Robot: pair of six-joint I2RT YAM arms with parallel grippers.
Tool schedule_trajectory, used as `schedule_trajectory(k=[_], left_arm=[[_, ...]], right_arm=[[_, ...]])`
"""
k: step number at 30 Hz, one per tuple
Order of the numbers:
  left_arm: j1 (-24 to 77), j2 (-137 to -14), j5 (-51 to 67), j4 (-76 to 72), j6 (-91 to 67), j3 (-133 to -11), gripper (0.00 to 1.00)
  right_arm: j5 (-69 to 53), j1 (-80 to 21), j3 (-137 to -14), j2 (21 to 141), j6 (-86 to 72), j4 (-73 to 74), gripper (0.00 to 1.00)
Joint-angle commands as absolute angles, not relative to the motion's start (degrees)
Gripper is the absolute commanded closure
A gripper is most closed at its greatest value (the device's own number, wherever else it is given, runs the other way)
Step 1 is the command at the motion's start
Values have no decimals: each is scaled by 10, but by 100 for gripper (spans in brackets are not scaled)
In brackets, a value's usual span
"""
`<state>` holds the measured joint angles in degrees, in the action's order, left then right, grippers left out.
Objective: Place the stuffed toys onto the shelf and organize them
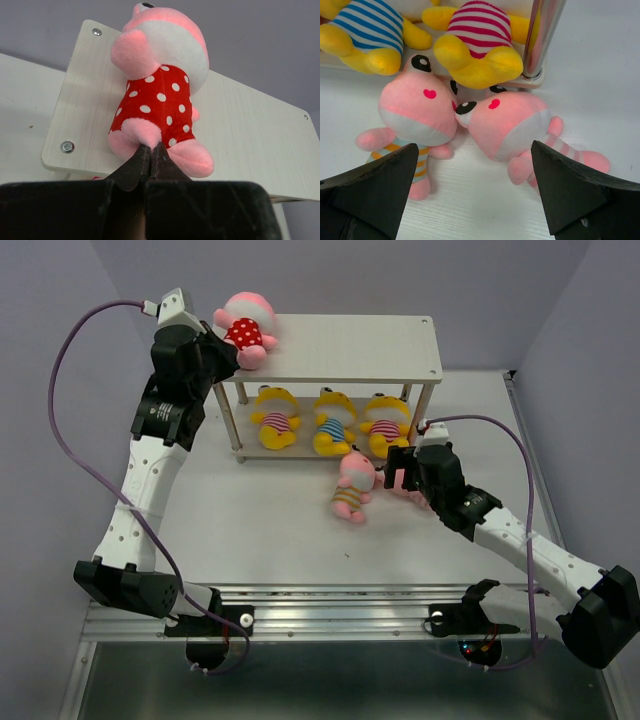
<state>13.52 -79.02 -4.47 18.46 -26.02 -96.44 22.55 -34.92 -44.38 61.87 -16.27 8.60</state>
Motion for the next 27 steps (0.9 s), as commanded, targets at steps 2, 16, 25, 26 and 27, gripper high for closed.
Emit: schedule_trajectory(k=[2, 16, 25, 26, 27], left_arm=[[131, -783, -20, 148, -265, -969, 100], [131, -790, -3, 142, -276, -966, 79], [130, -774, -3, 135, -274, -960, 44], [131, -773, -4, 135, -274, -961, 39], [131, -773, -5, 135, -274, -961, 37]], right_arm=[[239, -352, -450, 615, -160, 77, 0], [240, -352, -449, 617, -159, 77, 0], [235, -352, -450, 611, -158, 76, 0], [236, -352, -450, 612, -158, 76, 0], [235, -352, -450, 612, -158, 77, 0]])
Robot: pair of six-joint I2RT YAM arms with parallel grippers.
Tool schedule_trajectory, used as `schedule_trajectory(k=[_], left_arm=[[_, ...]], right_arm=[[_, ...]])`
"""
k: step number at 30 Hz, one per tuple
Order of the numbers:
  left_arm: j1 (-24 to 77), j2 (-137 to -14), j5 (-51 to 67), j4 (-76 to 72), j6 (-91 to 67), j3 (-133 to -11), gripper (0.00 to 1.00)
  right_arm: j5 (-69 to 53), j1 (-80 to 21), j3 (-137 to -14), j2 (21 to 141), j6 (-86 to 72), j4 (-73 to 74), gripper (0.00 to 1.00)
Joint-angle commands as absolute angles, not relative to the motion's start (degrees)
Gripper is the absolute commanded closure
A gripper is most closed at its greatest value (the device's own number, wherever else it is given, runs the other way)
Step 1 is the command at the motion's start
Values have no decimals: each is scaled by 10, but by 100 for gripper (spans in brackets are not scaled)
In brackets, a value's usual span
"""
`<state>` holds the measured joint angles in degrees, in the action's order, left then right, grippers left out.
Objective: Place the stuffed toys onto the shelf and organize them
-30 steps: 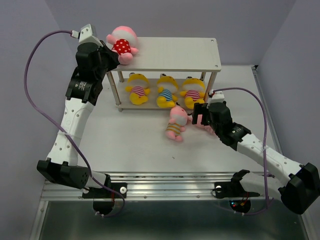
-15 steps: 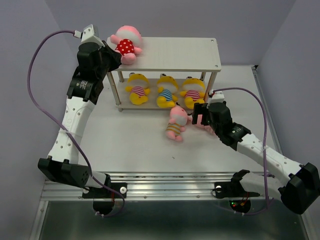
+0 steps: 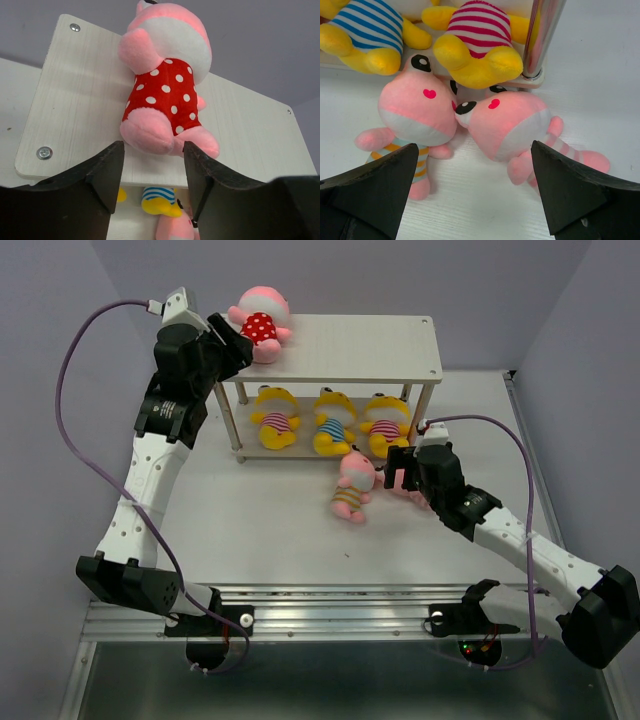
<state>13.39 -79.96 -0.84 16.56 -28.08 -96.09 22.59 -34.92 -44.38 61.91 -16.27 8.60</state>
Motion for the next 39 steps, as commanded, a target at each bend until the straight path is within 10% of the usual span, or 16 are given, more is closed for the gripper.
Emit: schedule_trajectory(k=[1, 13, 32, 39], left_arm=[[131, -771, -8, 136, -273, -962, 37], [130, -737, -6, 135, -269, -953, 2], [144, -470, 107, 77, -427, -485, 1], [330, -531, 67, 74, -421, -404, 1]], right_arm=[[234, -352, -450, 611, -158, 77, 0], [224, -352, -453, 613, -156, 76, 0], [85, -372, -436, 606, -144, 76, 0], [179, -372, -449, 629, -254, 99, 0]])
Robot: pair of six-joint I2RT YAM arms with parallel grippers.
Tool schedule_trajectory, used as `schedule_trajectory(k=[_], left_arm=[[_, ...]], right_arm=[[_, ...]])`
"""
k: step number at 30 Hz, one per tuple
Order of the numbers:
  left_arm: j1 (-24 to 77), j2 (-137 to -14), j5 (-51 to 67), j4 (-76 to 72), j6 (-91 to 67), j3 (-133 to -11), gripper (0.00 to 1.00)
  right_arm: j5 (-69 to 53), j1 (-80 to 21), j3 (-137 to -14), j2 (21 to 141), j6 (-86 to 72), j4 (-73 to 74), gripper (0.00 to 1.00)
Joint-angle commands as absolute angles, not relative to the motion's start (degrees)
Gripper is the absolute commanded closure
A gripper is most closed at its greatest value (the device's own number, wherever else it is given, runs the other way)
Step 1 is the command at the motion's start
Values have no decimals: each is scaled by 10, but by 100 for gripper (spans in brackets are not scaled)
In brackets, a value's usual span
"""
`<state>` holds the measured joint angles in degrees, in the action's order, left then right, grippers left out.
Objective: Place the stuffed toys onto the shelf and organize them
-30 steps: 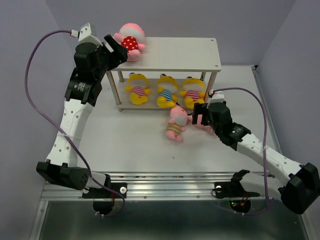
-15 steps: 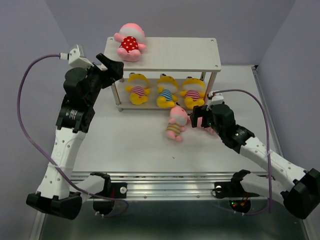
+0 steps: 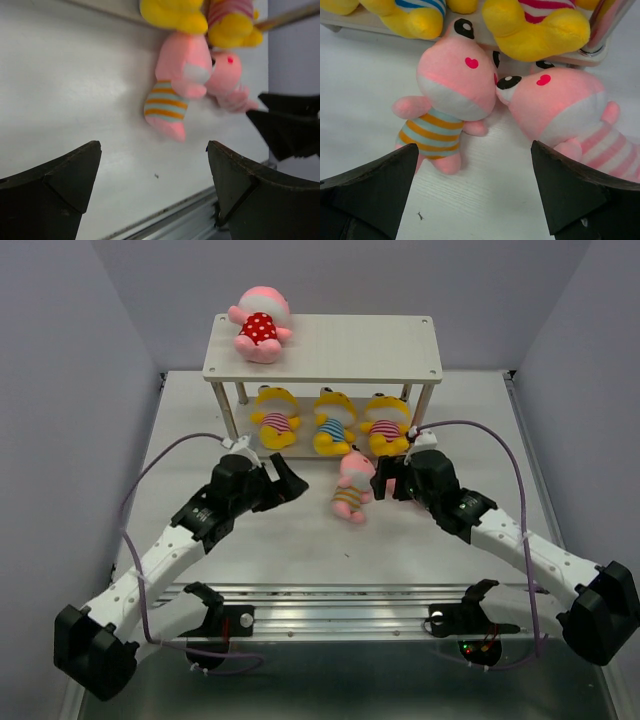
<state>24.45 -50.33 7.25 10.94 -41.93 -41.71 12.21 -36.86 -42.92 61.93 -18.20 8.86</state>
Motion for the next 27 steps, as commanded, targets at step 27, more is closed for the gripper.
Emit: schedule_trajectory(k=[27], left_arm=[[554, -910, -118, 112, -314, -613, 8]], right_arm=[[312, -304, -488, 652, -375, 254, 0]])
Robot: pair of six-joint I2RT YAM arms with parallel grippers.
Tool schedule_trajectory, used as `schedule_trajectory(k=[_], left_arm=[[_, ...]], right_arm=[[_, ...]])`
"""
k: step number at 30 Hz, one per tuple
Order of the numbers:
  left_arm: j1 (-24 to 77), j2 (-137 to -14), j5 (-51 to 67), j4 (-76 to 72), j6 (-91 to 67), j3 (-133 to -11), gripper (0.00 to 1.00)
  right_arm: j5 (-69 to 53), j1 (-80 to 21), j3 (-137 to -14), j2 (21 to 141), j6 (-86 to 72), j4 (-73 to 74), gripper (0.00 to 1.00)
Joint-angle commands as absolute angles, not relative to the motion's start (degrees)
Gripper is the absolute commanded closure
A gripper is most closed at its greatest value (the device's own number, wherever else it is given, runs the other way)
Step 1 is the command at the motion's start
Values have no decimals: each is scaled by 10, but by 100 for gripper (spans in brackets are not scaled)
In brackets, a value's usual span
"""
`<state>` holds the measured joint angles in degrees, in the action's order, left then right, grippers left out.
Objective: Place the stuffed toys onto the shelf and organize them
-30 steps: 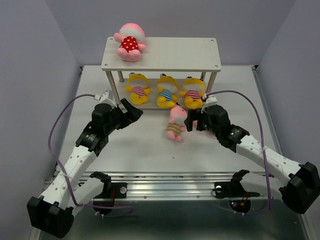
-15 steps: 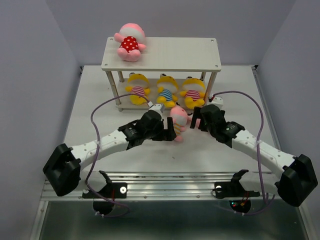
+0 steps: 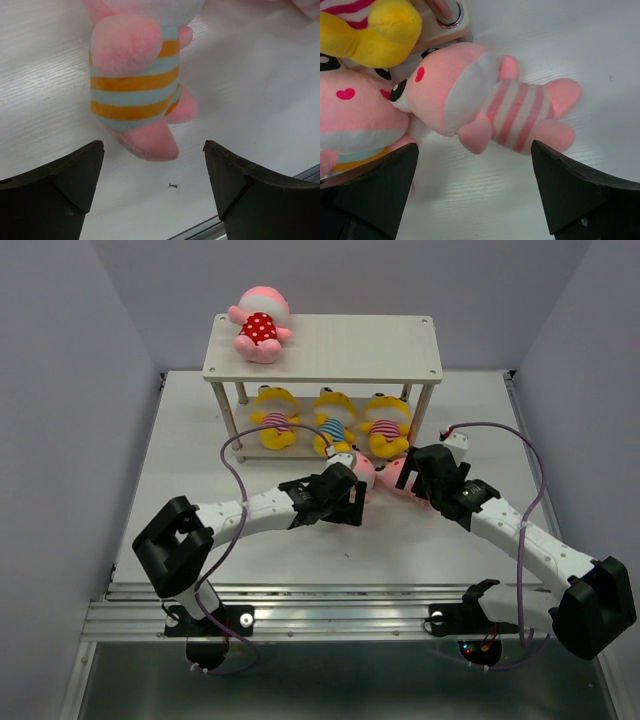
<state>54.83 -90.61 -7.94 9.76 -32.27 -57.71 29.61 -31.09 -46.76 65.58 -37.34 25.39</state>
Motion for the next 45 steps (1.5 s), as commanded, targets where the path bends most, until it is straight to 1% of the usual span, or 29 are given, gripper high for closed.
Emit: schedule_trajectory(k=[1, 2, 3, 5, 6, 7, 8, 9, 10, 11, 12, 16, 19, 25, 26, 31, 33, 37, 39, 40, 44, 45], left_arm=[[555, -915, -120, 114, -314, -617, 13], [555, -923, -121, 118, -313, -623, 24], [556, -925, -124, 119, -315, -625, 30], [556, -928, -129, 123, -319, -626, 46], [555, -928, -132, 124, -320, -627, 49], [556, -929, -134, 126, -323, -628, 55], [555, -929, -141, 130, -323, -629, 64], [556, -930, -145, 133, -324, -629, 70], [555, -932, -148, 141, -327, -634, 82], [556, -933, -148, 144, -326, -635, 98], [556, -933, -146, 147, -325, -639, 100], [557, -917, -125, 150, -316, -629, 100], [568, -877, -115, 149, -307, -610, 100], [582, -738, -84, 121, -295, -566, 100], [582, -698, -79, 115, -296, -561, 100], [582, -574, -84, 79, -298, -541, 100], [582, -551, -96, 80, -301, -548, 100], [581, -529, -148, 89, -301, -605, 100], [582, -541, -196, 88, -294, -637, 100], [581, -548, -208, 88, -288, -672, 100], [565, -605, -279, 73, -261, -753, 100], [555, -617, -275, 75, -253, -790, 100]], right_arm=[[312, -304, -488, 652, -374, 254, 0], [312, -304, -488, 653, -371, 255, 0], [312, -304, -487, 652, -370, 254, 0], [309, -304, -484, 650, -369, 254, 0], [309, -304, -483, 650, -368, 255, 0], [309, -304, -483, 648, -369, 255, 0], [310, -304, -480, 647, -369, 254, 0], [311, -304, -479, 647, -369, 255, 0], [311, -304, -479, 645, -368, 254, 0], [313, -304, -479, 644, -367, 254, 0], [314, -304, -478, 643, -367, 255, 0], [317, -304, -477, 636, -365, 254, 0], [323, -304, -475, 632, -364, 255, 0], [333, -299, -473, 625, -361, 255, 0], [340, -299, -472, 625, -361, 254, 0], [371, -299, -461, 624, -376, 255, 0], [376, -294, -459, 625, -381, 254, 0], [390, -294, -456, 628, -383, 255, 0], [391, -294, -456, 626, -385, 254, 0], [391, -294, -456, 625, -385, 254, 0], [393, -294, -465, 629, -367, 254, 0], [394, -294, -466, 632, -364, 254, 0]])
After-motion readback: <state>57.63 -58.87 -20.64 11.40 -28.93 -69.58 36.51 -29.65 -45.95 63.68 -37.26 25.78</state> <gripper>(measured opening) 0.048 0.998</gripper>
